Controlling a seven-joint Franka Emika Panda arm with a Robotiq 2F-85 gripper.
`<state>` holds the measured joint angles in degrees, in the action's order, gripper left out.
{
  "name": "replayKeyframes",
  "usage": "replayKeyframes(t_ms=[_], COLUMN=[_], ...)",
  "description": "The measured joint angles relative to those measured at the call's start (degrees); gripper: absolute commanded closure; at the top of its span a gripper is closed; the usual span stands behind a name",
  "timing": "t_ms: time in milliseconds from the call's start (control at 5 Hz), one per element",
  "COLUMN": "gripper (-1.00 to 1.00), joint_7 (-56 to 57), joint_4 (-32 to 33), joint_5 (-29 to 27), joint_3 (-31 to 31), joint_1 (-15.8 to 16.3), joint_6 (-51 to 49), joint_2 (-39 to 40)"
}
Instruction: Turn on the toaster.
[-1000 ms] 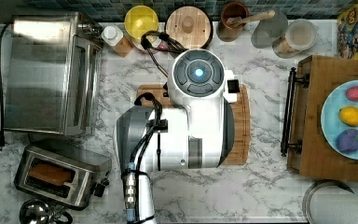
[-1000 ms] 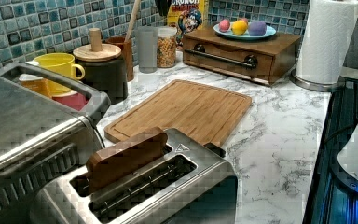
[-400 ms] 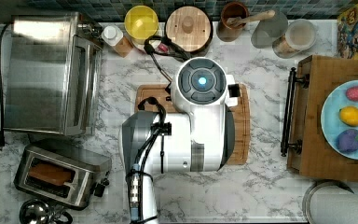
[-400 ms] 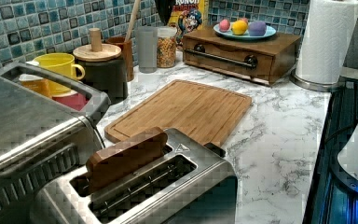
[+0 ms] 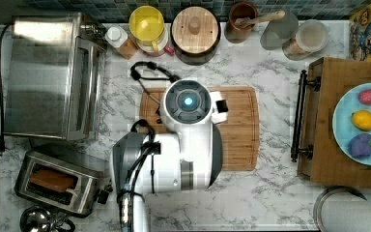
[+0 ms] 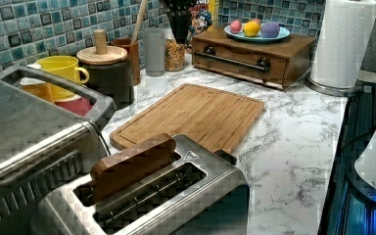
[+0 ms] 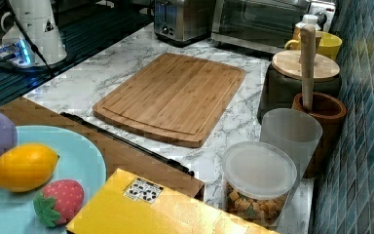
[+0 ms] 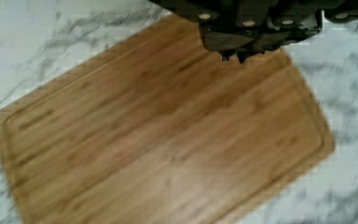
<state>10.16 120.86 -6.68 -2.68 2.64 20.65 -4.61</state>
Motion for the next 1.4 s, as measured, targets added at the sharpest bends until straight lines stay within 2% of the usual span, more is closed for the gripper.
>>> replayKeyframes(t_ms=[200,600,1000,1200,1400], gripper=[1.0,1.0,1.0,1.0,1.0], joint_7=[1.5,1.97,-0.47,-1.84,-1.84], joint_4=[4.25,9.18,9.4,10.41,13.43], joint_5=[-3.01,-3.57,-4.08,-4.08,-7.64], joint_3=[-2.27,-8.29,-15.67,-16.4,-16.26], joint_1=[1.68,4.93,7.92,9.34,9.23], joint_6=[-0.22,-1.47,-1.48,-0.98,-0.85], joint_2=[-3.65,-12.28,-12.82,-11.82,-12.29])
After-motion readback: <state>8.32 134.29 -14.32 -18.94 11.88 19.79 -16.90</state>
